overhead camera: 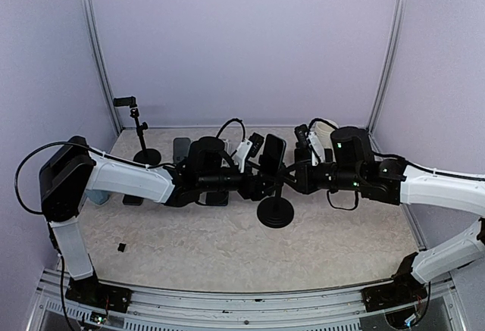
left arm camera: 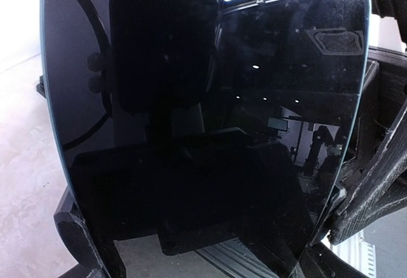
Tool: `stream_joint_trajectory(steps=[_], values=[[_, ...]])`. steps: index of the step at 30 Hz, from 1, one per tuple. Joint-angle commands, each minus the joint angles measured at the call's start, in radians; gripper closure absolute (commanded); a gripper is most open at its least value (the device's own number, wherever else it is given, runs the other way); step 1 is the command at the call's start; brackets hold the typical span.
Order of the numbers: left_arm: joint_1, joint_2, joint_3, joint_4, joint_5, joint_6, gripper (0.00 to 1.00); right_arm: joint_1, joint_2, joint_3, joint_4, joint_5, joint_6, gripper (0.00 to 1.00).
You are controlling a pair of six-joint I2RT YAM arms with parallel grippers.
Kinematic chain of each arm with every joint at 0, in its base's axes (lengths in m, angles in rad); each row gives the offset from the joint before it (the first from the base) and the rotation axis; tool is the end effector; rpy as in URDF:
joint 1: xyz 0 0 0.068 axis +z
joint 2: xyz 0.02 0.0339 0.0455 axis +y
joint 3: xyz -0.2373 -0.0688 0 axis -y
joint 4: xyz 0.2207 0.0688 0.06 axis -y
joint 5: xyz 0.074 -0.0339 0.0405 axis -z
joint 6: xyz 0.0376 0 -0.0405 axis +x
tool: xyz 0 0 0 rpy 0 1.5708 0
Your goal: Remove the phone from the phone stand
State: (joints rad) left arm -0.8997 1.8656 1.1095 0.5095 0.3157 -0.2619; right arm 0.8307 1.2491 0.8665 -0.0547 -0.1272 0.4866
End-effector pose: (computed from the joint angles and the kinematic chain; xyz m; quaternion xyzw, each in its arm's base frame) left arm 0.2378 -0.3182 0.2060 0.3360 0.7093 -0.4368 0.4395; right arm 0.1805 0.2048 0.2648 -0.1778 0.8237 0.3703 0.3909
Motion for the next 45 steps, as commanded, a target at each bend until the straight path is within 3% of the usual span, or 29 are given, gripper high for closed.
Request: stream_joint_trajectory(steps=[1, 9, 22, 29, 35, 45], values=[[0.117, -0.023, -0.019, 0.027, -0.093, -0.093, 0.55, -0.004, -0.069, -0.038, -0.101, -0.017, -0.018, 1.00], [0.098, -0.042, -0.030, 0.097, 0.093, -0.047, 0.58, -0.011, -0.061, -0.043, -0.082, -0.016, -0.018, 1.00], [-0.037, -0.080, -0.001, 0.092, 0.223, 0.033, 0.60, -0.014, -0.023, -0.030, -0.030, 0.005, -0.016, 1.00], [-0.039, -0.174, -0.066, 0.128, 0.175, 0.018, 0.60, -0.020, -0.012, -0.027, 0.003, 0.025, -0.013, 1.00], [0.009, -0.297, -0.172, 0.134, 0.051, -0.003, 0.60, -0.043, 0.004, 0.001, 0.045, 0.038, -0.051, 1.00], [0.086, -0.430, -0.320, 0.149, -0.043, -0.045, 0.60, -0.121, 0.107, 0.133, 0.098, -0.025, -0.124, 1.00]])
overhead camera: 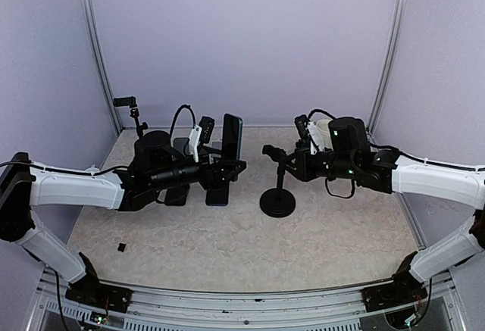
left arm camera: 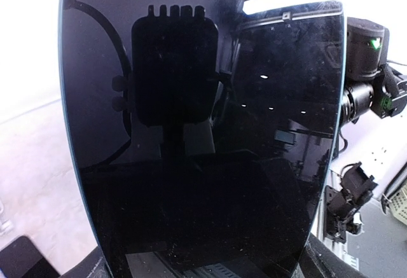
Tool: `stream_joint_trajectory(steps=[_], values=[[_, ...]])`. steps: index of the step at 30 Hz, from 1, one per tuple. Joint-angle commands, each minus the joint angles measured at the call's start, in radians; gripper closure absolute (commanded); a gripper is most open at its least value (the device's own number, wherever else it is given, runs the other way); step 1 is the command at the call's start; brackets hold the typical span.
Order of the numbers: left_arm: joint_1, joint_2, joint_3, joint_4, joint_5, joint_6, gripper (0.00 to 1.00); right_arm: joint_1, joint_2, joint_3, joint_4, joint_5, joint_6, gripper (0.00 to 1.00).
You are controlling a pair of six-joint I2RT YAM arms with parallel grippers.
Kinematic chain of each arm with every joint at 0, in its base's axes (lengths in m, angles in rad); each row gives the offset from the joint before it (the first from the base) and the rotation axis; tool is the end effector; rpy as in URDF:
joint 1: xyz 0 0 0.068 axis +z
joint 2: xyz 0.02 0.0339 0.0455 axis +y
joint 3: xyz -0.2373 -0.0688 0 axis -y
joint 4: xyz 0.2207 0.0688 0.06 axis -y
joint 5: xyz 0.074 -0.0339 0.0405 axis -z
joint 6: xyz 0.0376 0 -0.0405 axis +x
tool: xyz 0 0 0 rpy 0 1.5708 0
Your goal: Remove the phone from the phone stand
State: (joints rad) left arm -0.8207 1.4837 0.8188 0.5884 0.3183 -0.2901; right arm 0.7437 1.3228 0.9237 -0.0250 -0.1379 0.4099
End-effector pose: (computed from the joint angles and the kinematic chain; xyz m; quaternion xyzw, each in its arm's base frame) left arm 0.2092 -0.2417 0.2526 0.2939 0.6708 -0.4526 0.5088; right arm 0.2098 0.2000 0.2673 -0.1761 0.8202 0.3436 0.4220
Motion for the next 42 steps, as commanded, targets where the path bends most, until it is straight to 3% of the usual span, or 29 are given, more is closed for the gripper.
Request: stream_joint_trajectory(steps=[1, 20, 42], values=[[0.010, -0.051, -0.038, 0.072, -0.049, -0.019, 0.60, -0.040, 0.045, 0.090, 0.077, -0.023, -0.052, 1.00], [0.042, -0.102, -0.138, 0.089, -0.122, -0.027, 0.60, -0.162, 0.413, 0.466, 0.151, -0.188, -0.110, 1.00], [0.061, -0.091, -0.170, 0.109, -0.147, -0.043, 0.58, -0.208, 0.742, 0.807, 0.102, -0.155, -0.148, 1.00]])
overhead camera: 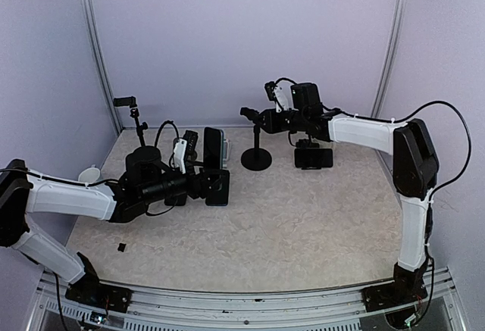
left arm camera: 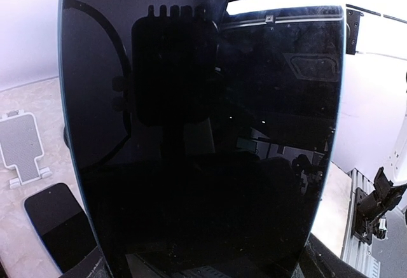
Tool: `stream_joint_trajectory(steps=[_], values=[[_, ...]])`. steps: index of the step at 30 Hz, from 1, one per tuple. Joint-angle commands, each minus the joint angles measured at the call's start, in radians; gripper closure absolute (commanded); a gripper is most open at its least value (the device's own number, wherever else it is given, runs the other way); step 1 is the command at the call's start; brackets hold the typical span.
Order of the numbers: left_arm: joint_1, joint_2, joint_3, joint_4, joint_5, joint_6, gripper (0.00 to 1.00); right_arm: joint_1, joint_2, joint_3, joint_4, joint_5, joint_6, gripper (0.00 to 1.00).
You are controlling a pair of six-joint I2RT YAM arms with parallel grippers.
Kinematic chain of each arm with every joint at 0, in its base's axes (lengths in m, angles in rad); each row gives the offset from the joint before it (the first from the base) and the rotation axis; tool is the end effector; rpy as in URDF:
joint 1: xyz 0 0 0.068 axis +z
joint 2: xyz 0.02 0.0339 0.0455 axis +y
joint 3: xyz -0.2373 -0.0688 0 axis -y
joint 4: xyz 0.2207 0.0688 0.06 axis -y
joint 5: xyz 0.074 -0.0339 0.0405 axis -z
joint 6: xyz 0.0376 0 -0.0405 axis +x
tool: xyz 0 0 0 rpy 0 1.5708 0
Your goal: Remove the phone from the phone stand
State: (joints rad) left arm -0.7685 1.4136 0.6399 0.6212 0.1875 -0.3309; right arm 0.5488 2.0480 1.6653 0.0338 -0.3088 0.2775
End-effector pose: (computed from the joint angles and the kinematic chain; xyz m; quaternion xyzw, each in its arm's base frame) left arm 0.2053 -0.2082 0.2197 0.2235 0.7243 -0.3993 0.5157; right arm 0.3859 0.2494 0.2600 -0.1969 0.7900 0.3429 0.4686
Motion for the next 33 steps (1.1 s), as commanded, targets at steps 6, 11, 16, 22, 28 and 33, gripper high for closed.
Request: stream_joint_trajectory(steps=[6, 11, 16, 22, 28, 33], values=[[0.009, 0.007, 0.031, 0.066, -0.026, -0.007, 0.58, -0.015, 0.016, 0.065, 0.026, 0.028, 0.000, 1.00], [0.009, 0.036, 0.047, 0.061, -0.039, -0.018, 0.58, -0.015, 0.003, 0.061, 0.020, 0.000, 0.006, 0.69], [0.009, 0.063, 0.063, 0.047, -0.065, -0.030, 0.58, -0.015, -0.040, 0.038, 0.019, -0.011, 0.003, 0.46], [0.006, 0.085, 0.080, 0.037, -0.094, -0.033, 0.58, -0.015, -0.128, -0.027, 0.025, -0.038, 0.004, 0.18], [-0.002, 0.109, 0.100, 0.026, -0.132, -0.063, 0.58, -0.012, -0.270, -0.160, 0.043, -0.074, 0.019, 0.09], [-0.021, 0.129, 0.121, 0.013, -0.172, -0.065, 0.58, 0.003, -0.387, -0.279, 0.037, -0.125, 0.041, 0.09]])
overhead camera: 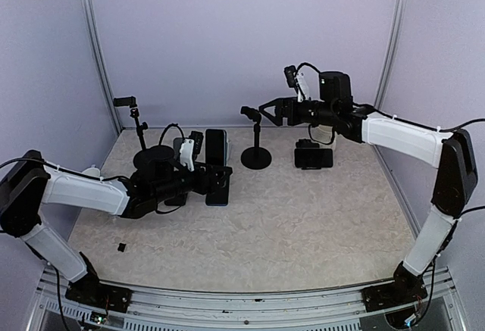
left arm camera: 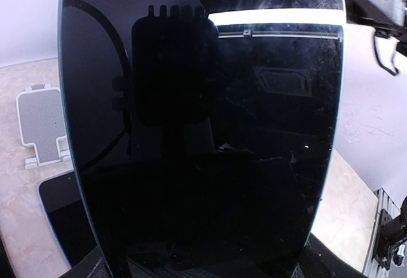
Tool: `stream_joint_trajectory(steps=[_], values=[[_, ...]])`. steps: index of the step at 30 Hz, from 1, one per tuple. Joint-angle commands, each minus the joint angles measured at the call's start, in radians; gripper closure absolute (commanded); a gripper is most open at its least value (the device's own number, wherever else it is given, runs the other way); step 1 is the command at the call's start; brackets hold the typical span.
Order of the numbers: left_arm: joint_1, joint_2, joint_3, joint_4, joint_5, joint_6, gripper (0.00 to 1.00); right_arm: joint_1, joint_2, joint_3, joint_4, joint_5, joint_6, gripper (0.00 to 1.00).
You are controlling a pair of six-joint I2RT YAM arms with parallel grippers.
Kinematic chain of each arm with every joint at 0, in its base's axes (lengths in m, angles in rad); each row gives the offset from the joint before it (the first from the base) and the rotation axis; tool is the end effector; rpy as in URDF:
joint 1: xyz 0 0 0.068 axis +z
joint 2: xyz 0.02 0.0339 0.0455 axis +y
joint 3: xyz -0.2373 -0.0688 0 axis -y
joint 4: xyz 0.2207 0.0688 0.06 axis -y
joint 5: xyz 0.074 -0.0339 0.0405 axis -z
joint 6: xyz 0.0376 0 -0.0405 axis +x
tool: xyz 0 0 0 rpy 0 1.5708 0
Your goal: Remove the phone from the phone stand
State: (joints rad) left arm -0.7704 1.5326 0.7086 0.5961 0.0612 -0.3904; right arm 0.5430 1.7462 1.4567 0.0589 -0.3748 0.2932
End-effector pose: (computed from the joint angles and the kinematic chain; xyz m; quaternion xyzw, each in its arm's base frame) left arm 0.2234 -0.2200 0.2042 0.1665 0.7649 -0.3610 0.5069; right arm 0.3321 0.2165 0.3167 -0.2107 0.7496 0.3812 0.4983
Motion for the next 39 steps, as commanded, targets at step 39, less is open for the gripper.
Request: stream_joint_trajectory(steps=[39], values=[[-0.182, 0.197, 0.246, 0.003, -0.177, -0.003, 0.57, 0.196, -0.309, -0.564, 0.267, 0.007, 0.308, 0.12]])
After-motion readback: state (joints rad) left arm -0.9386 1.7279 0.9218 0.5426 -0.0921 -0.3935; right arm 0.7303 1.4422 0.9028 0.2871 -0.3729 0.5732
